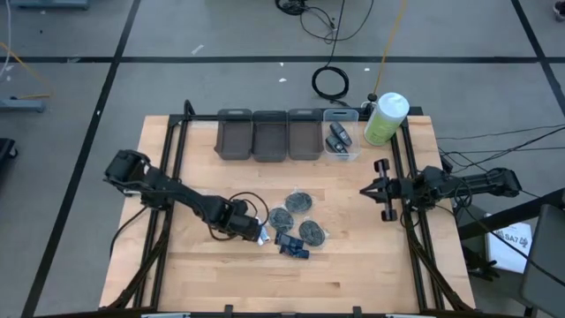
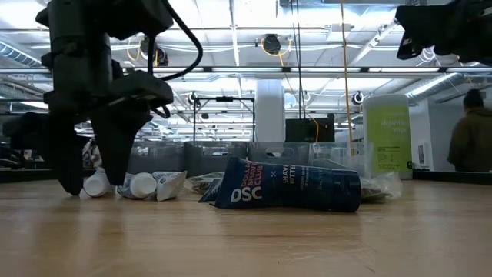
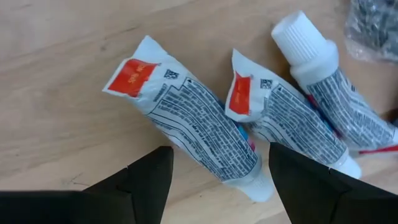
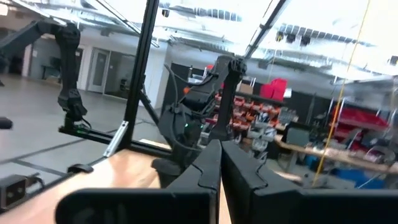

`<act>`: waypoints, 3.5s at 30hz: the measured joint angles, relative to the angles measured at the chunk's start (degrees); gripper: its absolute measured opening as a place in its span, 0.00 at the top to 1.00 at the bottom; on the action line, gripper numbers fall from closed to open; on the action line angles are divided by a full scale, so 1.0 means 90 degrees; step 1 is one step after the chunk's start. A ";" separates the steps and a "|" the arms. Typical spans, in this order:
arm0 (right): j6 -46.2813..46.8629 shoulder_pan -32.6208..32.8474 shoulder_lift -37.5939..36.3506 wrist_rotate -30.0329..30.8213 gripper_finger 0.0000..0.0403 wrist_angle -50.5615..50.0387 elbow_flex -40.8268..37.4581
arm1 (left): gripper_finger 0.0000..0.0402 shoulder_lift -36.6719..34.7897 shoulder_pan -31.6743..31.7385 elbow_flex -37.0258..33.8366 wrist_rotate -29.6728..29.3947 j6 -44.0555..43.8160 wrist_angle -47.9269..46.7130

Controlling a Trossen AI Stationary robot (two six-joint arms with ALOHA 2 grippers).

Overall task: Pick & Place Travel size toiletries
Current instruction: Put the left toothpaste into the left black bin

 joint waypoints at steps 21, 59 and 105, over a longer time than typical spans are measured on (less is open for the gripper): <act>0.1102 0.0002 0.0005 -0.0158 0.99 -0.0049 0.0000 | 0.34 0.0050 -0.0034 -0.0036 -0.0218 -0.0526 -0.1545; 0.0540 0.0002 0.0061 -0.0121 0.99 -0.0880 0.0000 | 0.87 0.0029 -0.0050 -0.0034 -0.1247 0.0148 -0.1456; 0.0542 0.0000 0.0061 -0.0137 0.99 -0.1101 0.0000 | 0.98 -0.2546 0.0314 -0.1887 -0.3772 0.7933 0.4988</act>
